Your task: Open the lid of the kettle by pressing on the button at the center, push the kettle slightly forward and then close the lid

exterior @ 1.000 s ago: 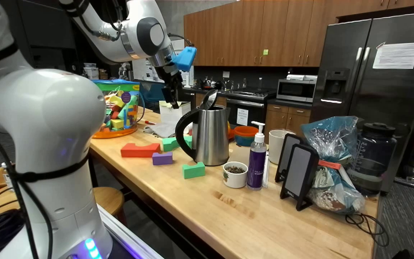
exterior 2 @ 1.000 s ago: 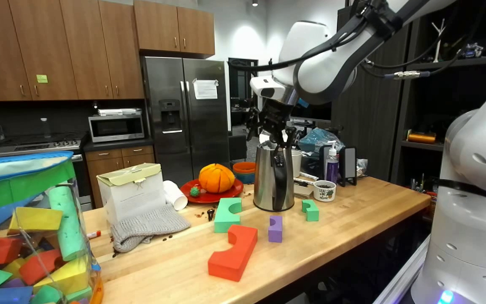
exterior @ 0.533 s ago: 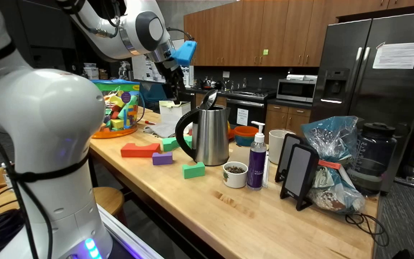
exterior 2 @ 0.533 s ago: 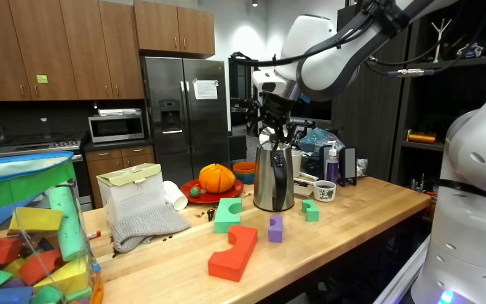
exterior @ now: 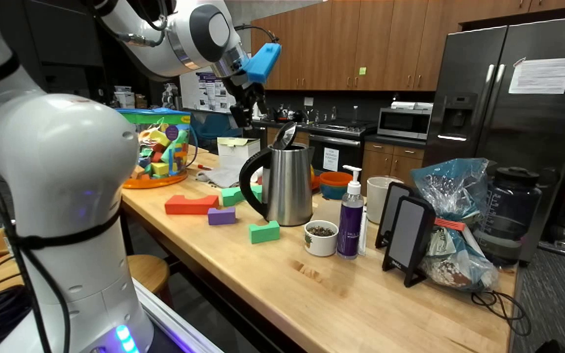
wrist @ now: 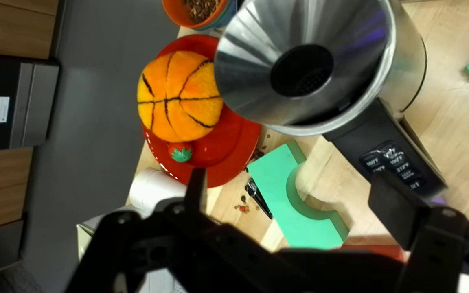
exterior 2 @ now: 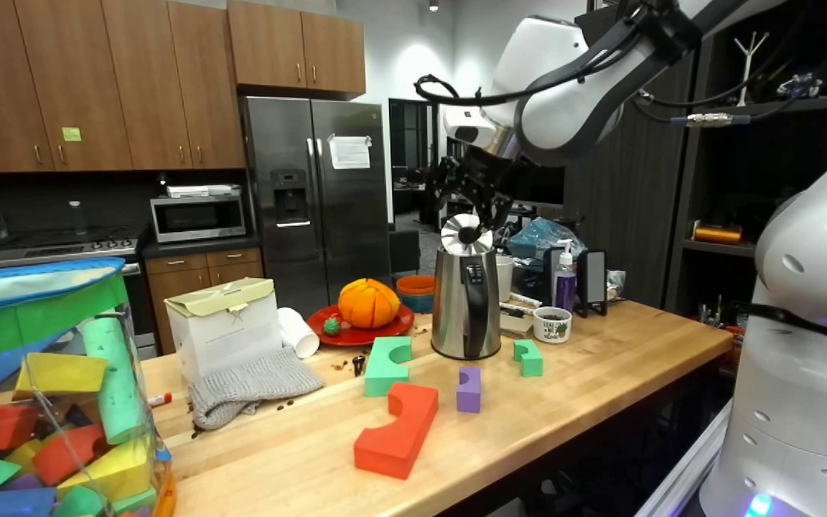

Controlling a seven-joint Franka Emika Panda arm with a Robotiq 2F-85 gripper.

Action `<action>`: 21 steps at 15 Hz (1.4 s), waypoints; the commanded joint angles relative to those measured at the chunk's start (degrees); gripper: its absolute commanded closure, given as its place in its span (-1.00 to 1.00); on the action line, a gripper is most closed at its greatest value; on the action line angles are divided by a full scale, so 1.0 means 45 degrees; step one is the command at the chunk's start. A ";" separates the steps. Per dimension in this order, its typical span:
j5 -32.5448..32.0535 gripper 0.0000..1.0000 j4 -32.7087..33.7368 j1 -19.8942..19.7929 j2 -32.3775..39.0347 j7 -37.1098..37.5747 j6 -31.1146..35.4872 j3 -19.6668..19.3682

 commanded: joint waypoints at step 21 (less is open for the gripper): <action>-0.1194 -1.00 0.0298 -0.1414 0.0616 0.3148 0.2316 -0.0269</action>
